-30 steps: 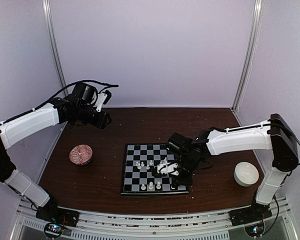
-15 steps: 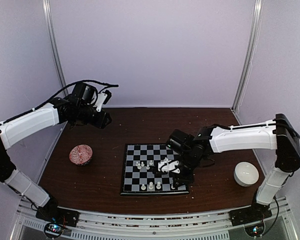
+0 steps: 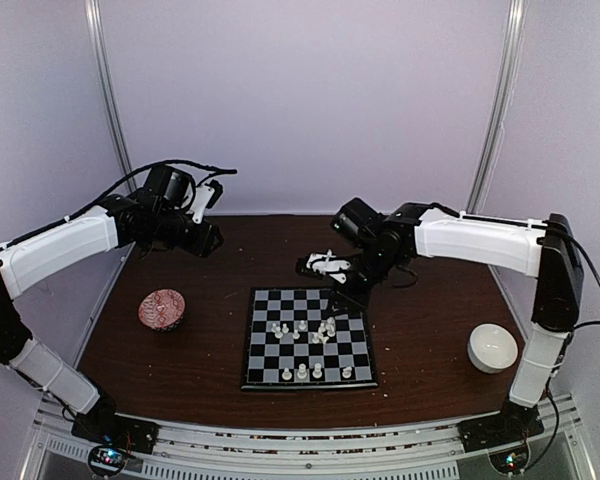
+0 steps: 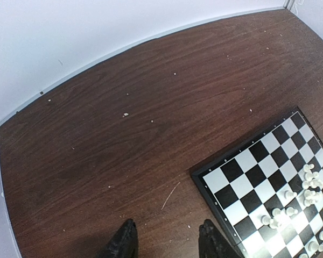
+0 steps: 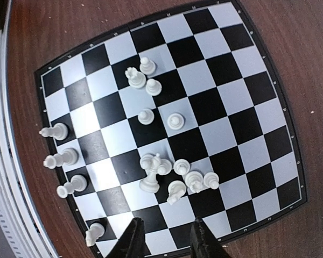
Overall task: Set up the chess pieces on the board
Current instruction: Pick up the knight from the chessboard.
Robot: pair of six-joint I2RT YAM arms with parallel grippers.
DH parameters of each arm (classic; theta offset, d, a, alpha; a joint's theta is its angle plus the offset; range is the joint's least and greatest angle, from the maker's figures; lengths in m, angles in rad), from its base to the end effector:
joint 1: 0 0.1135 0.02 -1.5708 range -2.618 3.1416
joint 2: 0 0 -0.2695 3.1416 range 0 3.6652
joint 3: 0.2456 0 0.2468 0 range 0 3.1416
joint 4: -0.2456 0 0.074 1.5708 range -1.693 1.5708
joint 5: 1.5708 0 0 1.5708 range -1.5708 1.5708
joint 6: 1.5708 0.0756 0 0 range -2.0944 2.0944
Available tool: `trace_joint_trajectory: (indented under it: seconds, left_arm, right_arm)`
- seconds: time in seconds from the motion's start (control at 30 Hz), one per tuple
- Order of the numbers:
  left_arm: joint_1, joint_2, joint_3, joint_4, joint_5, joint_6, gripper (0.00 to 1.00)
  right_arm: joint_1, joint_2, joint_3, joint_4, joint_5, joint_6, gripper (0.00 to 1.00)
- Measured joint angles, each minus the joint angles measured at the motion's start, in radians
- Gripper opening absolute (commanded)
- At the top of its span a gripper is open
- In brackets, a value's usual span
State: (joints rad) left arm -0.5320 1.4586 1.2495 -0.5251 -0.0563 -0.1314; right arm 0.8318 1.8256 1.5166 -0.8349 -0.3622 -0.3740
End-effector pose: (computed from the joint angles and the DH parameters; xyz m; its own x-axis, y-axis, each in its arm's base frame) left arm 0.3016 -0.1726 0.2902 -0.6341 0.2214 -0.7409 0.3908 0.9185 -0.0599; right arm 0.2457 0.3094 0.2270 -0.2821 -0.8168 -0.5033 -0.9594 0.2396 0.1490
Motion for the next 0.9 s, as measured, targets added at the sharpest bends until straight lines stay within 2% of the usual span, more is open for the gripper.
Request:
trace_joint_trajectory:
  seconds: [0.3,0.9]
  left_arm:
    - [0.0,0.0,0.0,0.0,0.002,0.0,0.4]
    - [0.0,0.0,0.0,0.0,0.008,0.0,0.4]
  right_arm:
    - [-0.003,0.179,0.062,-0.045,-0.006,0.053,0.32]
    - [-0.001,0.218,0.088,-0.07,0.045,0.094,0.25]
